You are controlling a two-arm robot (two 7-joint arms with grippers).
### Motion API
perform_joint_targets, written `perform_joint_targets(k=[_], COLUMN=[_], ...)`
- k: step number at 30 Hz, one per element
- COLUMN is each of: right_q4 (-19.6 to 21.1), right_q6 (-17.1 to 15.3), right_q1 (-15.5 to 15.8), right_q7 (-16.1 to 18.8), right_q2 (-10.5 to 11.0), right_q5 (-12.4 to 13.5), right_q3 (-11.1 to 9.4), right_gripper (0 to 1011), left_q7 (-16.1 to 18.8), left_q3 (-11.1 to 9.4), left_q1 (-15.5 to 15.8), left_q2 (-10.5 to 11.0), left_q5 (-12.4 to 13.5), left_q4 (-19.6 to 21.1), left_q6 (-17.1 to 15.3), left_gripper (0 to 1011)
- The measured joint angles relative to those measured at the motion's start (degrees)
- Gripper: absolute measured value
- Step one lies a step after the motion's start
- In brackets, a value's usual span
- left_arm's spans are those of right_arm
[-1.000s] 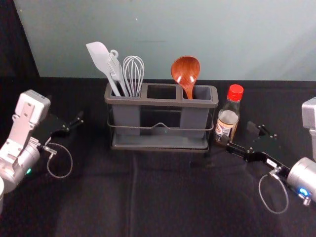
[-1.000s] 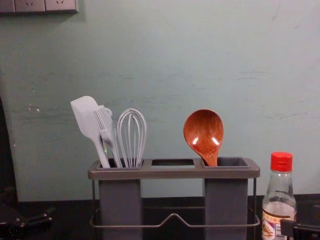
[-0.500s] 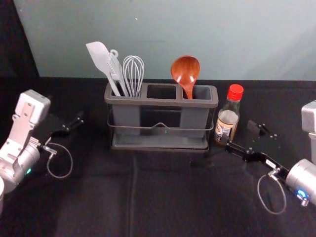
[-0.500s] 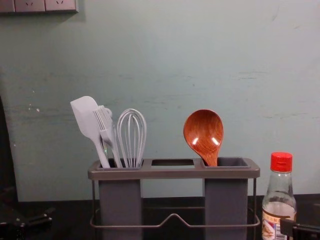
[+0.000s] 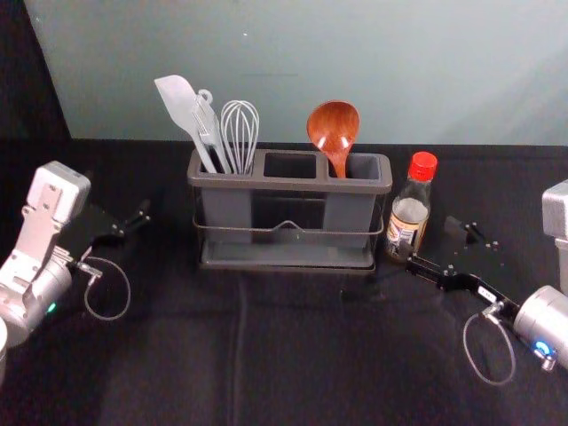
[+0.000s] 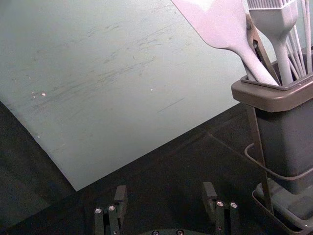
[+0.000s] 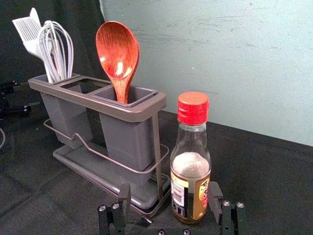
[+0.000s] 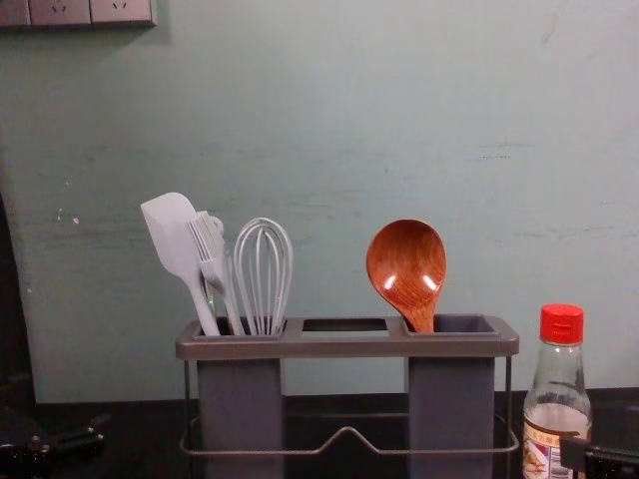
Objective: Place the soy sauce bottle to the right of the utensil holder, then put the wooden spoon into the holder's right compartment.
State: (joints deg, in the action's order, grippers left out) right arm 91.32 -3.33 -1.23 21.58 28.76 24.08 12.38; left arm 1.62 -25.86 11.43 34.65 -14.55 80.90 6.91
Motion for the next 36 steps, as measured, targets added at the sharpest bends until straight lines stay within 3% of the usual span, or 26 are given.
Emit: perform_joint_targets(k=[36], right_q4=[0.06], right_q6=[-0.16], right_q1=[0.0], right_q7=[0.02], right_q2=[0.05], right_q5=[0.08], right_q3=[-0.03], right_gripper=[1002], left_q7=[0.0], left_q3=[0.0], left_q1=[0.0], left_q2=[0.0], left_q5=[0.0], left_q4=[0.0], left_q6=[0.0], left_gripper=[1005])
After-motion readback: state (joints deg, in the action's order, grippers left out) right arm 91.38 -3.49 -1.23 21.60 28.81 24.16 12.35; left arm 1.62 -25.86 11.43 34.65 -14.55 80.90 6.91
